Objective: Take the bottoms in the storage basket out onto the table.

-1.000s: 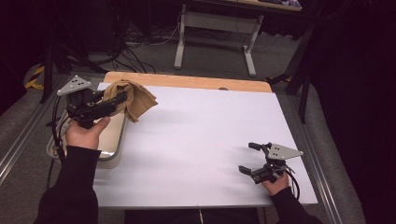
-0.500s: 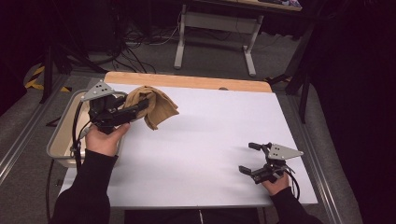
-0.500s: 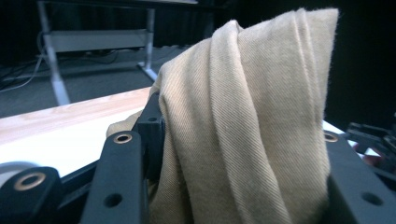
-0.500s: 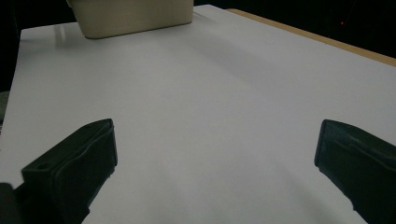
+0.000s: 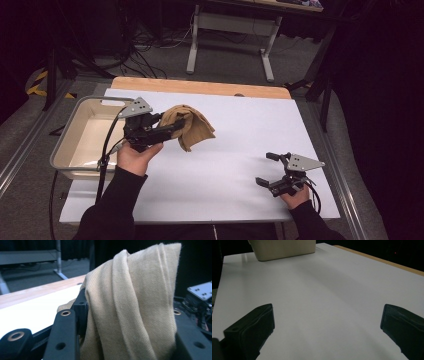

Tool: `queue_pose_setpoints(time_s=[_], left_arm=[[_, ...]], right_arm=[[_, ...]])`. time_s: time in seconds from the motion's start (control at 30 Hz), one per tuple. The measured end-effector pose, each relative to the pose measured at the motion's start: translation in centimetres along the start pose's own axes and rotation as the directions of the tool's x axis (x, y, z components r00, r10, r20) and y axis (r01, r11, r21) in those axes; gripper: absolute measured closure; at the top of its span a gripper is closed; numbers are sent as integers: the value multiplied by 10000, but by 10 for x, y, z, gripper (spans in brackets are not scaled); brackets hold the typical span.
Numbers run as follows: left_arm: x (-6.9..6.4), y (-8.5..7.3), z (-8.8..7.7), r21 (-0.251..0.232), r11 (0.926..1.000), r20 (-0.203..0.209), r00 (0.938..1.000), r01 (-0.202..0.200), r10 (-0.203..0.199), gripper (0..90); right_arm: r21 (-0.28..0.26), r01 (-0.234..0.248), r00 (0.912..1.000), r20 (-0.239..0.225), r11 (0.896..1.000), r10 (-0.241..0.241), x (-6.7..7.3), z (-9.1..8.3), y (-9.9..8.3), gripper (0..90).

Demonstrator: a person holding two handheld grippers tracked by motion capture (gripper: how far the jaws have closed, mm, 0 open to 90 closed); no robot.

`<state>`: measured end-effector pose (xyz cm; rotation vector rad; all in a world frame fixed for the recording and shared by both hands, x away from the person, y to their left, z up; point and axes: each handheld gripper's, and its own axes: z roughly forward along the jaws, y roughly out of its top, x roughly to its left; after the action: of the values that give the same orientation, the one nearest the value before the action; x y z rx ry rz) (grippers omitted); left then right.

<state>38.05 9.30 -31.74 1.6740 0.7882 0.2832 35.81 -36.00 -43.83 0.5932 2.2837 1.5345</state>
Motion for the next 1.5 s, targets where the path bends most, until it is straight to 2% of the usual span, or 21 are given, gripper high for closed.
queue_pose_setpoints(time_s=[0.47, 0.53, 0.67, 0.7, 0.77, 0.83, 0.87, 1.2, 1.23, 1.4, 1.5], left_arm=[[-23, -21, 34, 638, 9979, 951, 9955, -119, 58, 518], [-27, -26, 41, 831, 9962, 1061, 9942, -254, 165, 517], [-28, -29, 46, 973, 9947, 1139, 9932, -332, 220, 516], [-30, -31, 48, 1018, 9945, 1191, 9928, -249, 127, 515], [-31, -34, 51, 1138, 9928, 1286, 9914, -371, 223, 515], [-33, -37, 54, 1281, 9906, 1374, 9901, -473, 295, 513], [-35, -41, 58, 1494, 9880, 1459, 9892, -380, 160, 513], [-38, -54, 73, 2166, 9745, 1812, 9833, -586, 189, 511], [-38, -56, 75, 2341, 9700, 1890, 9817, -663, 215, 510], [-39, -63, 84, 2741, 9587, 2122, 9771, -756, 163, 506], [-39, -66, 88, 2964, 9512, 2131, 9768, -862, 221, 505]], right_arm=[[-22, 9, 10000, -47, 10000, -9, 0, 0, 0, 0], [-22, 9, 10000, -44, 10000, -9, 0, 0, 0, 0], [-31, 15, 10000, -49, 10000, -15, 0, 0, 0, 0], [-40, 11, 10000, -49, 10000, -12, 0, -1, 0, 0], [-40, 20, 10000, -50, 10000, -20, 0, -1, 0, 0], [-32, 21, 10000, -52, 10000, -21, 0, 0, 0, 0], [-44, 29, 10000, -58, 10000, -29, 0, -1, 0, 0], [-75, 30, 10000, -78, 10000, -31, 0, -1, 0, 0], [-87, 26, 10000, -68, 10000, -27, 0, -1, 0, 0], [-89, 11, 10000, -70, 10000, -12, 0, -1, 0, 0], [-85, 17, 10000, -66, 10000, -18, 0, -1, 0, 0]])
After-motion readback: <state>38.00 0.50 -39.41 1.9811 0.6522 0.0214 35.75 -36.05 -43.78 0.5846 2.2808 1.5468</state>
